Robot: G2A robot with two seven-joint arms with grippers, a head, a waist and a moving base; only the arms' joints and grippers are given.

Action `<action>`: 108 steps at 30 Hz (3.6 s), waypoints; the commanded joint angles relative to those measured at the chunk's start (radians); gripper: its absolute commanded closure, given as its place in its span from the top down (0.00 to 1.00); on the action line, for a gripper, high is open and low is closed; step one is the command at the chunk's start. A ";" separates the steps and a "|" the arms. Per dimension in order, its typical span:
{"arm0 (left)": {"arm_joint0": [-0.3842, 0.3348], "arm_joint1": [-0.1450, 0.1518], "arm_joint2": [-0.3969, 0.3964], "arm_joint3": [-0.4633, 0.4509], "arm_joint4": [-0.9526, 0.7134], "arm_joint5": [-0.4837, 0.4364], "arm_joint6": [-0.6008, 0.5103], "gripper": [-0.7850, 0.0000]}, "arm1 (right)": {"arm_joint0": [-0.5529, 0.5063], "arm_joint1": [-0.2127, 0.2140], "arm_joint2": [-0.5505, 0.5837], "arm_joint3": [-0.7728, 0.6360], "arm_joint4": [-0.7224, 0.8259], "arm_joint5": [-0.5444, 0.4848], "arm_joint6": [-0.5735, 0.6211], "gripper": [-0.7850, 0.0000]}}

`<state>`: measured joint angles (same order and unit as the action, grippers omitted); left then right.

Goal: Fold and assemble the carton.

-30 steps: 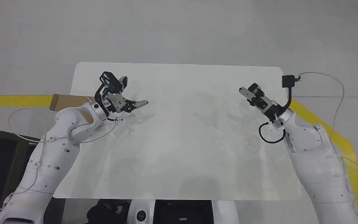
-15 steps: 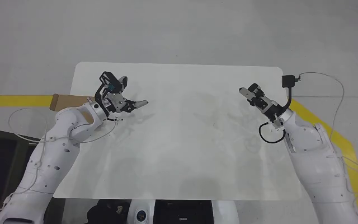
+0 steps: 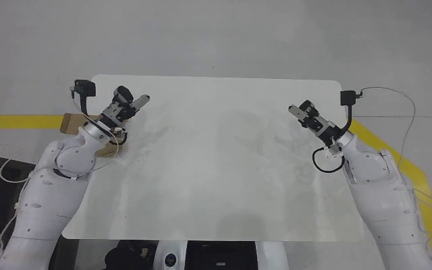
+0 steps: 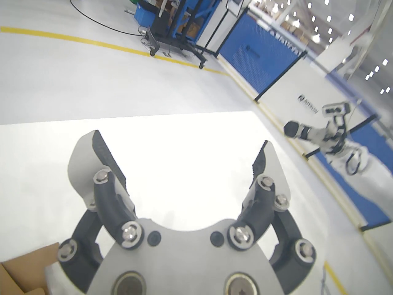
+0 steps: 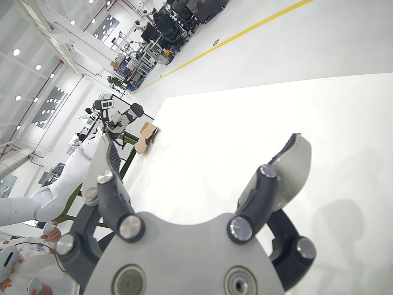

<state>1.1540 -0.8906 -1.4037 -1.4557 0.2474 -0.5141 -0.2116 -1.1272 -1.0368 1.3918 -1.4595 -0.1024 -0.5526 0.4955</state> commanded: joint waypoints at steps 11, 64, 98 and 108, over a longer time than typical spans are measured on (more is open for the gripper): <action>0.100 0.000 -0.166 0.070 -0.532 -0.074 -0.077 1.00 | 0.000 0.000 0.000 0.000 0.000 0.000 0.000 1.00; 0.208 -0.023 -0.393 0.466 -0.909 0.027 -0.354 1.00 | 0.000 0.000 0.000 0.000 0.000 0.000 0.000 1.00; 0.010 -0.066 -0.264 0.691 -0.677 -0.019 -0.216 0.51 | 0.000 0.000 0.000 0.000 0.000 0.000 0.000 1.00; -0.070 -0.076 -0.250 0.796 -0.687 -0.017 -0.257 0.00 | 0.000 0.000 0.000 0.000 0.000 0.000 0.000 1.00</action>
<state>1.0901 -0.9660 -1.6530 -0.6691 -0.4386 -0.5340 -0.4632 -1.1272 -1.0368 1.3918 -1.4595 -0.1024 -0.5526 0.4955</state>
